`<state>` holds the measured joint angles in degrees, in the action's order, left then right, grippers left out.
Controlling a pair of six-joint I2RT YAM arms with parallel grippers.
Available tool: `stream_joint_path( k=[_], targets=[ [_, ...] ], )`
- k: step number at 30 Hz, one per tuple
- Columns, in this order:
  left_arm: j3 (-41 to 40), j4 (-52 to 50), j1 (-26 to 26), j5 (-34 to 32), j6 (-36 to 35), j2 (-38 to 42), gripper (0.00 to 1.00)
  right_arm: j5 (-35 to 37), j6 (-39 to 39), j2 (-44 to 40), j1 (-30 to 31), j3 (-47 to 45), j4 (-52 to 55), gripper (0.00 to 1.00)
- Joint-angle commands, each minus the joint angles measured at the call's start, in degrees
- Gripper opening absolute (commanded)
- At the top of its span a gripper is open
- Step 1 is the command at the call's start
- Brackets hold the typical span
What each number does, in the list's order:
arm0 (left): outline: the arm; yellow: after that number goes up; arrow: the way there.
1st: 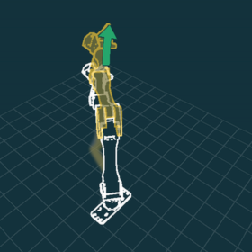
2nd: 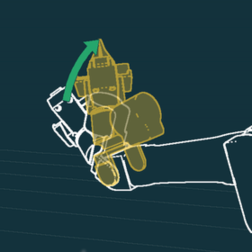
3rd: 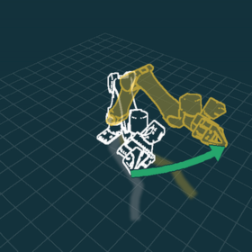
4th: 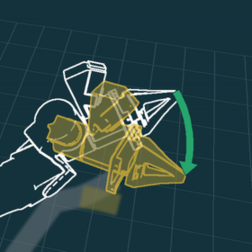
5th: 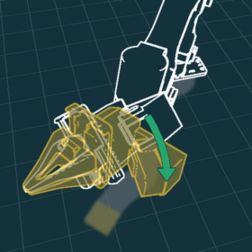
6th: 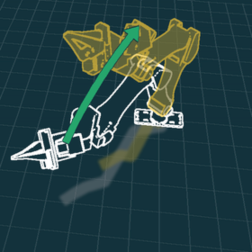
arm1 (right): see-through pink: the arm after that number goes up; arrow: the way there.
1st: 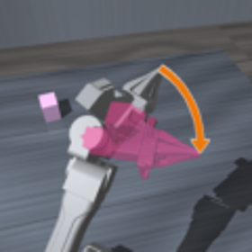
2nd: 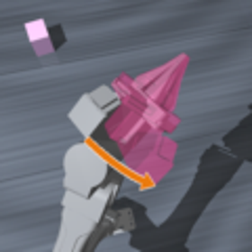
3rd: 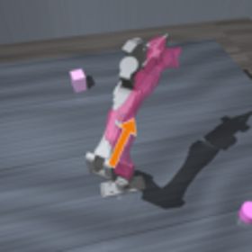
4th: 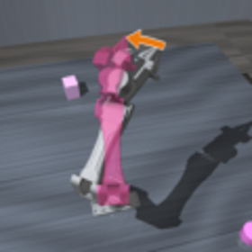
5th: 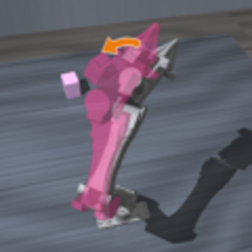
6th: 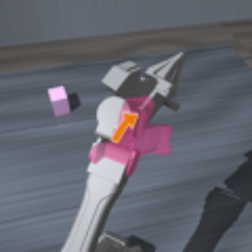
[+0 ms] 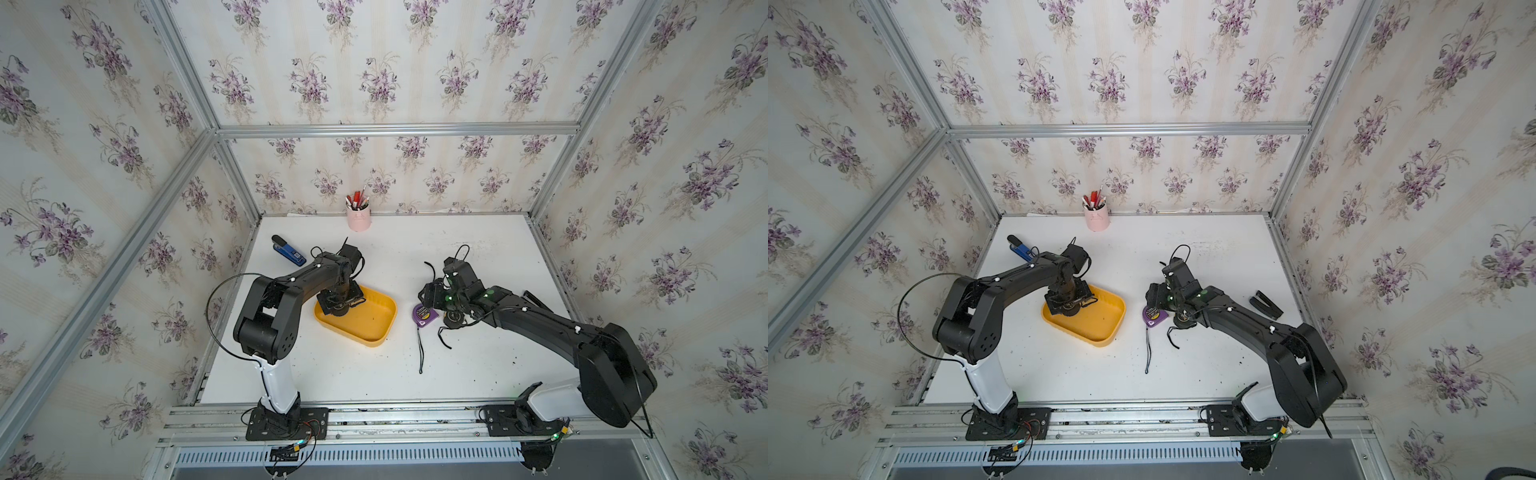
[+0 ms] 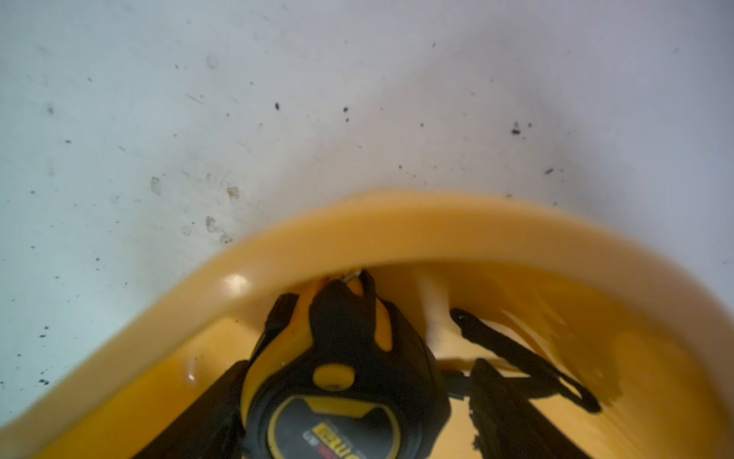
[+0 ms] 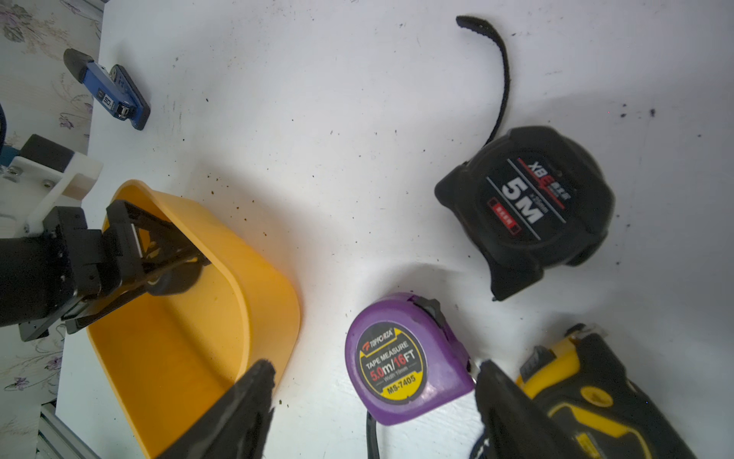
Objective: Take the tape measure out of the storage box
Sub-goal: Pick up the tape measure from the storage box.
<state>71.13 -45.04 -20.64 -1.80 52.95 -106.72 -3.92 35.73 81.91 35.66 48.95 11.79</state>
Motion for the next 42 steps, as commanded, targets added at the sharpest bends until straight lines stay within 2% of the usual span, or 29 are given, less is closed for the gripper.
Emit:
stream_joint_path(
  k=[1,9,11,16,24,29,34,42],
  targets=[
    [-0.28,0.06,0.09,0.31,-0.22,0.1,0.8,0.63,-0.49,-0.01,0.04,0.36,-0.48,0.82],
    [-0.33,0.08,0.22,0.91,0.07,0.46,0.56,0.76,-0.49,-0.08,0.04,0.28,-0.7,0.81],
    [-0.21,-0.05,0.2,1.23,0.18,0.63,0.47,0.98,-0.54,-0.23,0.07,0.15,-0.67,0.81],
    [0.41,-0.29,0.17,3.1,0.39,2.7,0.4,1.03,-0.27,-0.62,0.04,-0.23,-1.12,0.81],
    [1.97,-1.58,0.0,8.74,1.35,9.58,0.4,-1.93,-0.74,-1.03,0.03,-1.0,-3.73,0.81],
    [2.85,-1.16,0.01,13.1,3.13,14.1,0.42,-10.65,-2.16,-2.34,0.19,-2.35,-9.61,0.81],
    [4.4,2.43,0.14,21.54,6.27,15.95,0.43,-18.16,-2.46,-2.87,1.96,-1.94,-16.33,0.81],
    [7.2,8.02,-0.22,30.75,12.52,18.5,0.45,-18.11,-3.32,-0.36,6.63,1.78,-21.87,0.81]
  ],
)
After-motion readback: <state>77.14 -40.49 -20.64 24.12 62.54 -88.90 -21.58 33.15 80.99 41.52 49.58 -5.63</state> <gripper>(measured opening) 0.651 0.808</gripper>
